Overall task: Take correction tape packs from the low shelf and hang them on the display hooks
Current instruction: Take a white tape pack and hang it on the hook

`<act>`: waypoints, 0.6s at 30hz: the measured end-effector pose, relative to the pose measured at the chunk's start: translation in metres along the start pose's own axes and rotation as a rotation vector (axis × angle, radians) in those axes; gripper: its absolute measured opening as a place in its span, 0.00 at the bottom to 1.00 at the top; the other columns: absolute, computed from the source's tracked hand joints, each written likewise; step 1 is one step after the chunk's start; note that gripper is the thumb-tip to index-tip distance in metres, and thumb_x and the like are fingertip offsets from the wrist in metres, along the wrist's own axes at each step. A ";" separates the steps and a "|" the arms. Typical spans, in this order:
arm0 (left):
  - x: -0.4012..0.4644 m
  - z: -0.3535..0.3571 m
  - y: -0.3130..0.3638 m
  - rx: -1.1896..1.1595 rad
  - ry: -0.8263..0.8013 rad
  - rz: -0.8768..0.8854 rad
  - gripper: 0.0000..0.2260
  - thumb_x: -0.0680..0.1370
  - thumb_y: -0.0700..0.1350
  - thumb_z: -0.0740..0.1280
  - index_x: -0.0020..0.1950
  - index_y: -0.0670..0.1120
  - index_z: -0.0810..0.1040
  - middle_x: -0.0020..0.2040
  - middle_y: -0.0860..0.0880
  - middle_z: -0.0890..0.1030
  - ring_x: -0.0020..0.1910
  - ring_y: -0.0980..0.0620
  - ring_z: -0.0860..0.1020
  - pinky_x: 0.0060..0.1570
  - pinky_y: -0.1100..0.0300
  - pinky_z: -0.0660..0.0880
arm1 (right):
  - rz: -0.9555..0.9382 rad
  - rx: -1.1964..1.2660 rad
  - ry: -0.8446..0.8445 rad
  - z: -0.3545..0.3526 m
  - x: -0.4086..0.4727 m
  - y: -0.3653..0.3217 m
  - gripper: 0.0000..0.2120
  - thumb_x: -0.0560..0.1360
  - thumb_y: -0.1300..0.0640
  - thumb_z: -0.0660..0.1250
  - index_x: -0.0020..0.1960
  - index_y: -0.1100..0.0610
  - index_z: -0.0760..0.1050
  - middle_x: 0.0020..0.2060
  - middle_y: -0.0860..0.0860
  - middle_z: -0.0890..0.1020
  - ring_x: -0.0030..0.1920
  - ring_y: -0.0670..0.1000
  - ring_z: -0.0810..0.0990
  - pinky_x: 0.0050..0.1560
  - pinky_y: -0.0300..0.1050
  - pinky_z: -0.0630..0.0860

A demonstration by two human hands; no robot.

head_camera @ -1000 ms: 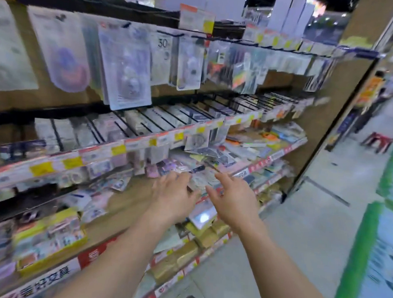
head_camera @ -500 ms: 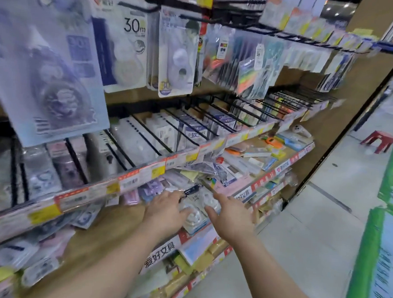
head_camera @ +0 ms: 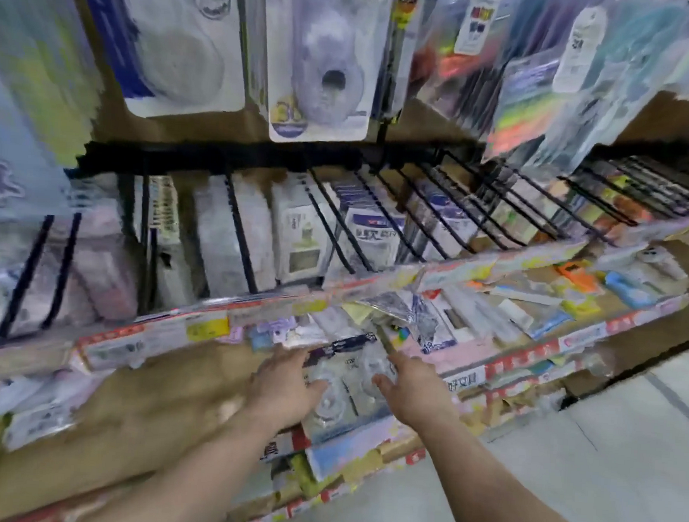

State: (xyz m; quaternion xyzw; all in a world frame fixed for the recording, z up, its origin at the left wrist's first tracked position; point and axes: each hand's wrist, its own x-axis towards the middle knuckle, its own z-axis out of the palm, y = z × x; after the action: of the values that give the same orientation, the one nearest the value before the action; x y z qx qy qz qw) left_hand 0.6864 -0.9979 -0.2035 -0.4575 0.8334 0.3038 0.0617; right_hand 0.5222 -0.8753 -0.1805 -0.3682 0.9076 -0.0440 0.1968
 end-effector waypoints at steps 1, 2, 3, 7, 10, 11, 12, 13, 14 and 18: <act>0.003 0.005 0.003 -0.026 0.012 -0.036 0.28 0.76 0.62 0.64 0.74 0.53 0.67 0.70 0.47 0.73 0.66 0.44 0.72 0.63 0.53 0.72 | -0.015 -0.010 -0.020 0.000 0.011 0.005 0.23 0.78 0.42 0.62 0.69 0.52 0.70 0.58 0.56 0.79 0.59 0.59 0.77 0.54 0.50 0.77; 0.004 0.009 0.005 -0.045 0.008 -0.095 0.31 0.76 0.63 0.65 0.75 0.51 0.66 0.70 0.46 0.72 0.67 0.44 0.72 0.63 0.53 0.71 | -0.025 -0.012 -0.039 -0.001 0.019 0.009 0.23 0.78 0.42 0.62 0.68 0.53 0.70 0.57 0.56 0.79 0.58 0.58 0.78 0.52 0.48 0.76; 0.003 0.012 0.008 -0.069 0.001 -0.150 0.33 0.75 0.64 0.65 0.76 0.50 0.64 0.70 0.45 0.72 0.67 0.44 0.72 0.63 0.53 0.72 | -0.035 -0.005 -0.058 0.000 0.027 0.012 0.24 0.78 0.41 0.62 0.69 0.53 0.70 0.57 0.56 0.79 0.57 0.58 0.78 0.52 0.48 0.75; 0.008 0.037 0.000 -0.290 -0.012 -0.358 0.45 0.59 0.77 0.69 0.68 0.52 0.69 0.61 0.52 0.79 0.58 0.47 0.79 0.57 0.53 0.77 | -0.039 0.055 -0.169 0.009 0.044 0.025 0.30 0.77 0.42 0.64 0.75 0.52 0.62 0.62 0.55 0.78 0.62 0.59 0.77 0.58 0.50 0.75; 0.014 0.058 -0.011 -0.376 -0.012 -0.425 0.52 0.48 0.81 0.65 0.64 0.52 0.74 0.58 0.54 0.82 0.54 0.50 0.81 0.55 0.55 0.78 | -0.040 0.107 -0.257 0.015 0.053 0.036 0.32 0.77 0.41 0.64 0.75 0.55 0.62 0.63 0.56 0.78 0.62 0.58 0.77 0.59 0.49 0.75; 0.013 0.061 -0.010 -0.403 -0.022 -0.441 0.51 0.49 0.80 0.65 0.65 0.51 0.74 0.58 0.53 0.82 0.54 0.49 0.81 0.55 0.55 0.78 | -0.042 0.140 -0.278 0.016 0.056 0.038 0.32 0.77 0.42 0.65 0.74 0.56 0.62 0.63 0.56 0.79 0.62 0.58 0.77 0.59 0.48 0.75; 0.011 0.061 -0.008 -0.429 -0.017 -0.456 0.51 0.50 0.78 0.65 0.66 0.50 0.74 0.58 0.52 0.83 0.54 0.49 0.81 0.54 0.56 0.78 | -0.046 0.167 -0.294 0.016 0.058 0.040 0.32 0.77 0.42 0.66 0.74 0.57 0.62 0.63 0.56 0.79 0.62 0.58 0.77 0.58 0.47 0.75; 0.009 0.060 -0.006 -0.449 -0.008 -0.468 0.51 0.49 0.78 0.65 0.65 0.49 0.76 0.56 0.51 0.83 0.52 0.50 0.82 0.53 0.56 0.78 | -0.052 0.184 -0.307 0.016 0.060 0.041 0.32 0.77 0.43 0.66 0.73 0.58 0.63 0.62 0.56 0.79 0.62 0.57 0.78 0.58 0.46 0.75; 0.010 0.062 -0.005 -0.466 -0.004 -0.486 0.51 0.49 0.78 0.66 0.63 0.49 0.78 0.54 0.51 0.84 0.50 0.50 0.82 0.51 0.57 0.79 | -0.061 0.193 -0.319 0.016 0.063 0.041 0.31 0.77 0.43 0.67 0.72 0.59 0.64 0.62 0.56 0.79 0.62 0.57 0.77 0.58 0.46 0.75; 0.004 0.060 0.003 -0.583 0.041 -0.553 0.31 0.63 0.67 0.76 0.56 0.47 0.80 0.48 0.50 0.85 0.45 0.49 0.83 0.42 0.60 0.78 | -0.088 0.250 -0.383 0.011 0.066 0.041 0.33 0.78 0.43 0.67 0.74 0.62 0.63 0.68 0.57 0.75 0.67 0.58 0.74 0.62 0.46 0.72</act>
State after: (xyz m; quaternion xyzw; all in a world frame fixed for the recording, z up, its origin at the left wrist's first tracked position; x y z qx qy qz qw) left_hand 0.6706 -0.9658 -0.2525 -0.6688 0.5587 0.4905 -0.0078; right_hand 0.4568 -0.8902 -0.2214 -0.3816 0.8243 -0.0939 0.4074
